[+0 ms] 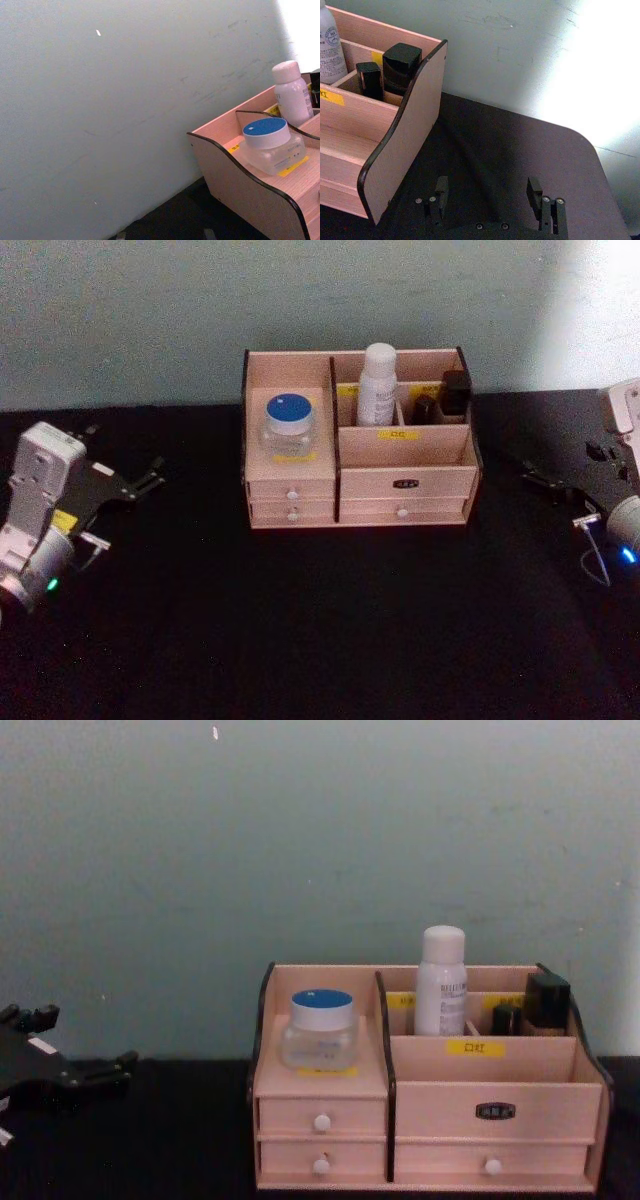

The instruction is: Pick up the facial cleanser and watermelon frost from the table and place them into the tiered storage box.

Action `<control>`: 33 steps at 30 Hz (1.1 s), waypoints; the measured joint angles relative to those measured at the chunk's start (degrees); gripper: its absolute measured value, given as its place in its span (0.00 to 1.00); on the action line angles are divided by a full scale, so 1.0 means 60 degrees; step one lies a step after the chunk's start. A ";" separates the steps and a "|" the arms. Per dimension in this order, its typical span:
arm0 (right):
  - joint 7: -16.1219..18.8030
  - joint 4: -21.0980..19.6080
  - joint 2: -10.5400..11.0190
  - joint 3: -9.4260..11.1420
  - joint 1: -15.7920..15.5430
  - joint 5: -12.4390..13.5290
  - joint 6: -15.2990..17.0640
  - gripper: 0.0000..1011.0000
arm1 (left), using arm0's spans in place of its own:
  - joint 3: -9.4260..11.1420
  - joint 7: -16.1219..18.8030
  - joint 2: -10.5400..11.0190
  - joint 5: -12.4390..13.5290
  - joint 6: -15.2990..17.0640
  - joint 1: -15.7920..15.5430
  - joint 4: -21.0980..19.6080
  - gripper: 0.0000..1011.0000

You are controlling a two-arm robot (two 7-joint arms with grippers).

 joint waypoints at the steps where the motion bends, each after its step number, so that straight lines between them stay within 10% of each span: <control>1: 0.0000 -0.0002 0.0003 0.0001 -0.0001 0.0002 0.0000 0.99 | 0.0000 0.0000 0.0000 0.0000 0.0000 0.0000 0.0000 0.99; 33: 0.0012 -0.0047 0.0031 0.0013 -0.0014 0.0052 -0.0017 0.99 | 0.0000 0.0000 0.0000 0.0000 0.0000 0.0000 0.0000 0.99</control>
